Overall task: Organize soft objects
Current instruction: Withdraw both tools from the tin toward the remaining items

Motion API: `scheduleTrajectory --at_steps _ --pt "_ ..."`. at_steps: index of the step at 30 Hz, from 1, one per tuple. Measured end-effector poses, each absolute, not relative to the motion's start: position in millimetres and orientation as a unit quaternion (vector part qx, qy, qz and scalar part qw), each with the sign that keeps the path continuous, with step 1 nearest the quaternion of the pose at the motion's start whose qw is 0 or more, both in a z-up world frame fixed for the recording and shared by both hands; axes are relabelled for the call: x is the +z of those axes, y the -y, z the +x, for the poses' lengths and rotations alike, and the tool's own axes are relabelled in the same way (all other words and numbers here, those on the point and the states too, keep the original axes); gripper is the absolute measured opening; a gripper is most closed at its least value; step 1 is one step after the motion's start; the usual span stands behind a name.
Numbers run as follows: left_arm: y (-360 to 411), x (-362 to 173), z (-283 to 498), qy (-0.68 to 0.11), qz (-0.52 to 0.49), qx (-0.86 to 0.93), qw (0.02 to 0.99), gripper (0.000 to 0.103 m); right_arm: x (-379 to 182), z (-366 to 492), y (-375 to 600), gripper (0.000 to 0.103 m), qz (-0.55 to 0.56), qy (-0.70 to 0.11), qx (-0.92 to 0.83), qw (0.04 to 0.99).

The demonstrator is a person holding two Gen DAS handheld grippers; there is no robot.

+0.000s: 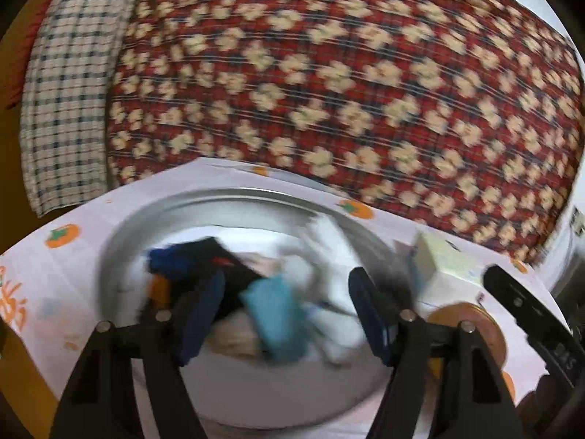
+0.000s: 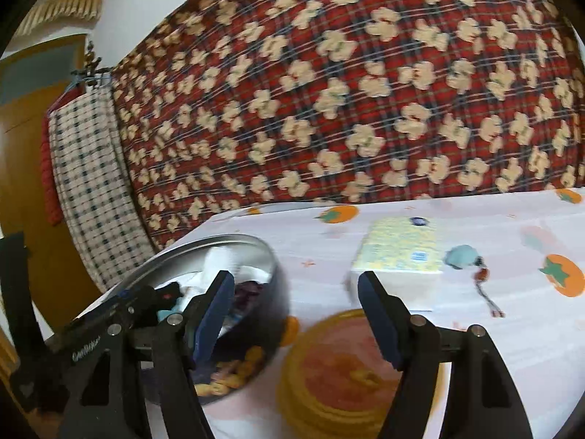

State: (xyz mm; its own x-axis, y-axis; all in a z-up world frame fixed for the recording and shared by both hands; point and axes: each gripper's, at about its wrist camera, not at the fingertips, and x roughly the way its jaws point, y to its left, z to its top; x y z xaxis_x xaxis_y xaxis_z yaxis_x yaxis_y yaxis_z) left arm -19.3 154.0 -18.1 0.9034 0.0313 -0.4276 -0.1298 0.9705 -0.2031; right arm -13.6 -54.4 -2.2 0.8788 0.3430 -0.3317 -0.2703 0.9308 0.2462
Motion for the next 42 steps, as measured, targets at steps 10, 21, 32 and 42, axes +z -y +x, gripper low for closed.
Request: scheduleTrajectory --at_steps 10,21,32,42 --pt "-82 -12 0 -0.257 -0.108 -0.061 0.959 0.050 -8 -5 125 0.072 0.078 -0.230 0.095 0.965" --pt "-33 -2 11 -0.261 -0.079 -0.080 0.959 0.043 -25 33 206 0.057 0.106 -0.300 0.040 0.947" --pt "7 -1 39 -0.281 -0.086 -0.119 0.948 0.043 -33 79 209 0.052 0.086 -0.335 0.047 0.937" --pt "64 -5 54 -0.302 -0.058 -0.161 0.938 0.043 -29 55 263 0.052 0.079 -0.318 -0.014 0.945"
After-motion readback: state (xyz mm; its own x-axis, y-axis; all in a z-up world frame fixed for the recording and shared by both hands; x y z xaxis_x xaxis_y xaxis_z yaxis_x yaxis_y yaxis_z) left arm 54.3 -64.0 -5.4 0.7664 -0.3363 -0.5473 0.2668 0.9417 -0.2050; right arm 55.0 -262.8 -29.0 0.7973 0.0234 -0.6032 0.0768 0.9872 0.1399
